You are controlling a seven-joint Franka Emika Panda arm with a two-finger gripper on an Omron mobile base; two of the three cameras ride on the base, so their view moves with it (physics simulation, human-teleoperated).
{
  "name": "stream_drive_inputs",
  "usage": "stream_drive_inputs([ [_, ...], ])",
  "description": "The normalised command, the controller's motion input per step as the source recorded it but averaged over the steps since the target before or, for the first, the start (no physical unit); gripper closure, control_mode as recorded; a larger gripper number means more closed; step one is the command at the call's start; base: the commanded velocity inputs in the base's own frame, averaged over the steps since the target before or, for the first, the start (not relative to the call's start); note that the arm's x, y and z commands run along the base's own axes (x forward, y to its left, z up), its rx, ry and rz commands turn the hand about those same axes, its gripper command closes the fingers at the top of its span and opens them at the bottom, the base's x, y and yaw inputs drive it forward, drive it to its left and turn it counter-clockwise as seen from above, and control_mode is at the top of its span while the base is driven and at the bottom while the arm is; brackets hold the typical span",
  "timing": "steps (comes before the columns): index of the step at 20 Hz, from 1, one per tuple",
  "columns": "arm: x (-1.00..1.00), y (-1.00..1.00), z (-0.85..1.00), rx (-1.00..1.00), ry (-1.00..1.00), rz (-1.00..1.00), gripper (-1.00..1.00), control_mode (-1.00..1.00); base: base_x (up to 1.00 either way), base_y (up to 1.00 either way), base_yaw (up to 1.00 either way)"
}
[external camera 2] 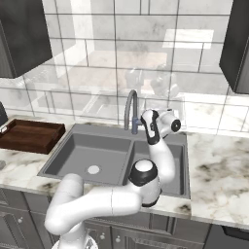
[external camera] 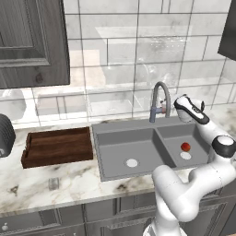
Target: Pick up all produce items and place them in the sink. Turn on the sink faucet to wash them. Then turn the sink off and put them in the tray.
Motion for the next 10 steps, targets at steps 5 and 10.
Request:
stream_drive_inputs([
  [5, 0.0, -0.48, -0.31, 0.0, 0.0, 0.0, 1.0, -1.0, 0.0, 0.0, 0.0],
  [10, 0.0, -0.56, -0.32, 0.0, 0.0, -0.02, 1.0, -1.0, 0.0, 0.0, 0.0],
])
